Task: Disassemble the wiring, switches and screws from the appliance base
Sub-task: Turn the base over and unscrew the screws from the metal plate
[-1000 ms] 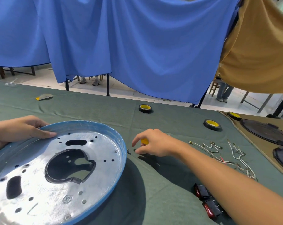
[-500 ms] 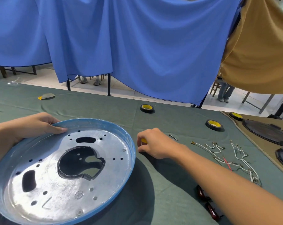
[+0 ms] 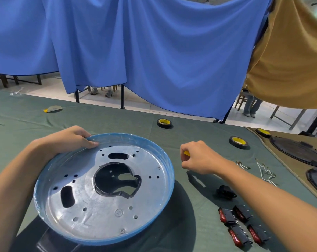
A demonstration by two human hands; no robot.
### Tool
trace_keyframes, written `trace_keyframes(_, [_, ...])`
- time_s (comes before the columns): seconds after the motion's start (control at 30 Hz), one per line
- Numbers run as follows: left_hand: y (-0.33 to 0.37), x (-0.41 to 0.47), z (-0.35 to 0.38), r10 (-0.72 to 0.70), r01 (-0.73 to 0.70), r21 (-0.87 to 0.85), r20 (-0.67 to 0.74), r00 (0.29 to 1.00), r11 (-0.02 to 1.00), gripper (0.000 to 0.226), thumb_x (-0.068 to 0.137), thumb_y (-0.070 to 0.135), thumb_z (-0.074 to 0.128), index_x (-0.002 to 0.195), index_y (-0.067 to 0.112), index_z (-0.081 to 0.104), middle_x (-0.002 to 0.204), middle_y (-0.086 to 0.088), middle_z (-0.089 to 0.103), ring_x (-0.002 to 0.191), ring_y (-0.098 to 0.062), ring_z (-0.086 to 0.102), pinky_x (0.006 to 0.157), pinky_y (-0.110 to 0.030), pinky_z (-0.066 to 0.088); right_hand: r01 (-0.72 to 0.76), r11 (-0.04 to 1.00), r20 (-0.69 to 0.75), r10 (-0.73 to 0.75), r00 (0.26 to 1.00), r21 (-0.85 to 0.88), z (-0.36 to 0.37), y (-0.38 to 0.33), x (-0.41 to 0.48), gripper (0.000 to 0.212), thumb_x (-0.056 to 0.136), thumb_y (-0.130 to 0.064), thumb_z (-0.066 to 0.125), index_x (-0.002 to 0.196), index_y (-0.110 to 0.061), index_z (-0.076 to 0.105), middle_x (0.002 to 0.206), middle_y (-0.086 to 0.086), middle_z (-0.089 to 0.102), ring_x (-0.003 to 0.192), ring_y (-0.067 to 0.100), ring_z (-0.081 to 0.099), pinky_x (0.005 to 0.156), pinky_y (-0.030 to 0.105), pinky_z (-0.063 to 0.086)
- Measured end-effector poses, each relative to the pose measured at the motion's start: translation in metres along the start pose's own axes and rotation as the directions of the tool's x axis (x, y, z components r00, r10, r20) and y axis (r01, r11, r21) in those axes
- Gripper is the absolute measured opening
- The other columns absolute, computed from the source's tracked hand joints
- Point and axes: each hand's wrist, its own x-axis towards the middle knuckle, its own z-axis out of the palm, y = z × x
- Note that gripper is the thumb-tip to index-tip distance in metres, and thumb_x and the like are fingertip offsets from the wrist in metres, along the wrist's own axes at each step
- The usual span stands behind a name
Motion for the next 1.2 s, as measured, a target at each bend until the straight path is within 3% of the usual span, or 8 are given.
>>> trace_keyframes(0.17, [0.006, 0.004, 0.012, 0.005, -0.005, -0.021, 0.0, 1.0, 1.0, 0.025, 0.089, 0.023, 0.068, 0.069, 0.012, 0.078, 0.061, -0.004, 0.069, 0.052, -0.014, 0.062, 0.058, -0.025, 0.046, -0.038, 0.999, -0.089, 0.038, 0.995, -0.003, -0.008, 0.009, 0.003, 0.008, 0.086, -0.02, 0.058, 0.085, -0.026, 0.062, 0.097, 0.0, 0.063, 0.097, 0.02, 0.054, 0.079, 0.038, 0.051])
trace_keyframes(0.23, [0.007, 0.005, 0.015, 0.006, -0.006, -0.018, -0.002, 1.0, 1.0, 0.025, 0.089, 0.025, 0.068, 0.068, 0.016, 0.078, 0.061, -0.003, 0.07, 0.053, -0.012, 0.063, 0.057, -0.024, 0.046, -0.03, 1.0, -0.111, 0.028, 0.993, -0.01, -0.01, 0.012, 0.004, 0.016, 0.09, -0.018, 0.052, 0.095, -0.024, 0.066, 0.1, 0.001, 0.065, 0.099, 0.021, 0.055, 0.083, 0.039, 0.051])
trace_keyframes(0.4, [0.013, 0.007, 0.024, 0.01, -0.01, 0.0, -0.013, 1.0, 1.0, 0.029, 0.09, 0.027, 0.067, 0.063, 0.024, 0.077, 0.058, 0.001, 0.069, 0.049, -0.007, 0.062, 0.052, -0.02, 0.044, -0.016, 0.999, -0.062, 0.014, 0.998, -0.037, -0.003, 0.015, 0.006, 0.01, 0.094, -0.022, 0.057, 0.09, -0.028, 0.063, 0.104, 0.004, 0.064, 0.101, 0.02, 0.054, 0.084, 0.039, 0.052])
trace_keyframes(0.5, [0.014, 0.006, 0.025, 0.001, -0.001, -0.008, -0.012, 1.0, 1.0, 0.027, 0.09, 0.028, 0.067, 0.065, 0.023, 0.077, 0.06, 0.001, 0.07, 0.051, -0.009, 0.064, 0.053, -0.021, 0.046, 0.009, 0.999, -0.027, -0.01, 1.0, -0.032, 0.005, 0.011, 0.008, 0.006, 0.092, -0.027, 0.063, 0.087, -0.028, 0.06, 0.1, 0.002, 0.062, 0.097, 0.018, 0.05, 0.078, 0.035, 0.049])
trace_keyframes(0.63, [0.015, 0.004, 0.025, -0.006, 0.006, -0.02, -0.001, 1.0, 1.0, 0.026, 0.09, 0.028, 0.067, 0.067, 0.024, 0.078, 0.061, 0.0, 0.071, 0.052, -0.011, 0.066, 0.051, -0.02, 0.046, 0.032, 0.998, 0.027, -0.03, 0.999, -0.056, 0.01, 0.006, 0.01, 0.023, 0.091, -0.027, 0.064, 0.074, -0.032, 0.05, 0.087, -0.002, 0.056, 0.085, 0.019, 0.049, 0.059, 0.024, 0.036])
trace_keyframes(0.87, [0.012, 0.001, 0.02, -0.031, 0.032, -0.07, 0.016, 0.999, 0.997, 0.023, 0.09, 0.025, 0.067, 0.071, 0.017, 0.079, 0.065, -0.007, 0.072, 0.054, -0.017, 0.067, 0.052, -0.025, 0.049, -0.022, 0.996, 0.022, 0.024, 0.999, -0.09, 0.009, 0.014, 0.008, 0.01, 0.088, -0.031, 0.068, 0.089, -0.029, 0.058, 0.108, 0.006, 0.06, 0.102, 0.023, 0.052, 0.081, 0.036, 0.049])
trace_keyframes(1.07, [0.01, 0.0, 0.018, -0.039, 0.038, -0.046, -0.016, 0.999, 0.998, 0.023, 0.09, 0.023, 0.067, 0.071, 0.016, 0.078, 0.066, -0.008, 0.072, 0.054, -0.017, 0.066, 0.056, -0.027, 0.05, -0.117, 0.993, -0.067, 0.116, 0.991, -0.019, -0.001, 0.025, 0.002, 0.008, 0.088, -0.031, 0.067, 0.086, -0.028, 0.06, 0.107, 0.009, 0.062, 0.097, 0.025, 0.056, 0.077, 0.037, 0.05])
trace_keyframes(1.2, [0.012, 0.001, 0.02, -0.041, 0.041, -0.003, -0.049, 0.998, 0.999, 0.026, 0.089, 0.024, 0.068, 0.066, 0.018, 0.078, 0.062, -0.004, 0.071, 0.051, -0.013, 0.065, 0.057, -0.025, 0.047, -0.157, 0.987, -0.103, 0.16, 0.982, 0.029, 0.006, 0.019, 0.0, 0.027, 0.086, -0.043, 0.068, 0.087, -0.016, 0.067, 0.094, 0.006, 0.065, 0.088, 0.024, 0.061, 0.077, 0.04, 0.056])
